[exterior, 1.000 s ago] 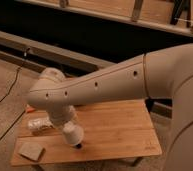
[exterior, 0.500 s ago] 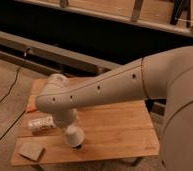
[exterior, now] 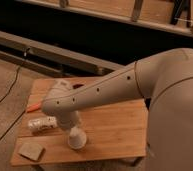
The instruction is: Place the ceramic cup over the eraser
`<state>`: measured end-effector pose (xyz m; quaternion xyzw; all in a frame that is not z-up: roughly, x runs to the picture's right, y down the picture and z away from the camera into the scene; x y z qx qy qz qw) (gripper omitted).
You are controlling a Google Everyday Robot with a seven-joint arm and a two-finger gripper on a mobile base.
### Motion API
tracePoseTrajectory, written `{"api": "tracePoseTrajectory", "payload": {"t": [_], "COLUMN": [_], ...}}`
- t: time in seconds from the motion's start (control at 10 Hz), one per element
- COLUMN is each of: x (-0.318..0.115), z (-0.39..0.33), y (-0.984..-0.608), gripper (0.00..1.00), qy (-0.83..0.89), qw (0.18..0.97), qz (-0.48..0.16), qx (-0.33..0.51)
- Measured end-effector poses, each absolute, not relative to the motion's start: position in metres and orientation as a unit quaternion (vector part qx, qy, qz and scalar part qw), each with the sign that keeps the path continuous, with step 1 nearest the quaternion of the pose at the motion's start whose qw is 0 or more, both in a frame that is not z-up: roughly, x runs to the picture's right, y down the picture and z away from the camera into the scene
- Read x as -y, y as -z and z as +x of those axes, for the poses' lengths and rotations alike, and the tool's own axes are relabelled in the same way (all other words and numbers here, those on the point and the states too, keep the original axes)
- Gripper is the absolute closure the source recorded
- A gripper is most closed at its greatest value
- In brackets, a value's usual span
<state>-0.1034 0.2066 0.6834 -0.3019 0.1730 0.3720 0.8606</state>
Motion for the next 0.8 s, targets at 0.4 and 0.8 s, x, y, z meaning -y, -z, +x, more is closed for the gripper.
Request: {"api": "tracePoseTrajectory", "payload": {"t": [0.4, 0.8], "x": [-0.225, -0.218], "z": [-0.102, -0.113], "y": [-0.711, -0.73], "gripper": [0.3, 0.2], "qy": [-0.37, -0.374], "qw": [0.851, 0.853], "qz": [-0.318, -0.313], "qx": [-0.196, -0.184]}}
